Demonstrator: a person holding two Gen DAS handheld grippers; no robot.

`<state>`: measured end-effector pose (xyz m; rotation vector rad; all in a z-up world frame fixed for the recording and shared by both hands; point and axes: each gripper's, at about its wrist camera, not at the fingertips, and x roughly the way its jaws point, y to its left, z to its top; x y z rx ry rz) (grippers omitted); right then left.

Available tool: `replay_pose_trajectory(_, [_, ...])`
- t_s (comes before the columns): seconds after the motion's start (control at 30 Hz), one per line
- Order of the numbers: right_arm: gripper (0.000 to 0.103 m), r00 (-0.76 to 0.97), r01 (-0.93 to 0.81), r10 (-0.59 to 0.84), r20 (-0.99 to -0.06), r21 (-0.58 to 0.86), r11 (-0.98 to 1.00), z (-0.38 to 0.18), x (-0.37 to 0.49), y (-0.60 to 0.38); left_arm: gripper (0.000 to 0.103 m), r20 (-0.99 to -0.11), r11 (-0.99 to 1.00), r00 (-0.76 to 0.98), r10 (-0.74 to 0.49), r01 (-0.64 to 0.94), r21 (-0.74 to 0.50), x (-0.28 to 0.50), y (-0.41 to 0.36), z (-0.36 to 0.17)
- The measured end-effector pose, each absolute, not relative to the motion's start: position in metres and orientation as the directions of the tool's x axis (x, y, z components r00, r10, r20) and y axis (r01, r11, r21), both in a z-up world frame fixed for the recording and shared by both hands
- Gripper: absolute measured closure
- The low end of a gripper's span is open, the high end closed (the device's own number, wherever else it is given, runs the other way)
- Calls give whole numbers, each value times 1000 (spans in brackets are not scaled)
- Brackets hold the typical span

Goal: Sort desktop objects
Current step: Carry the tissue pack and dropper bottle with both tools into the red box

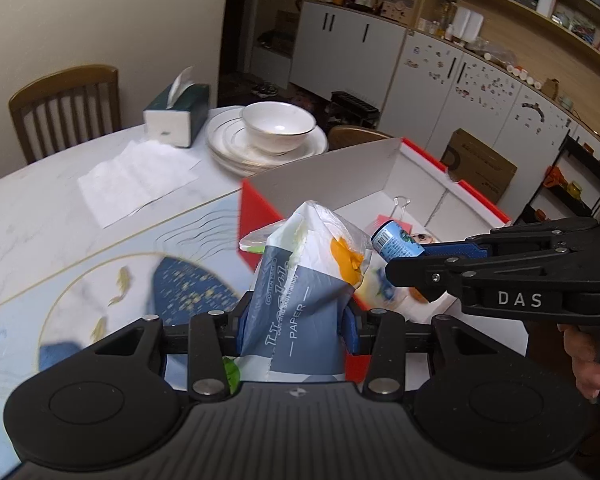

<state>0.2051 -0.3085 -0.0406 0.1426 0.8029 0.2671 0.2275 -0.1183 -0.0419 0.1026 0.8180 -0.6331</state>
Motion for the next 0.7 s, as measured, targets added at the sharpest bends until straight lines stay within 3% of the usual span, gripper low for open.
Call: replay_pose_trajectory(0.7, [80, 678, -109, 218, -702, 198, 974, -49, 217, -396, 62, -713, 750, 501, -492, 660, -54, 256, -229, -35])
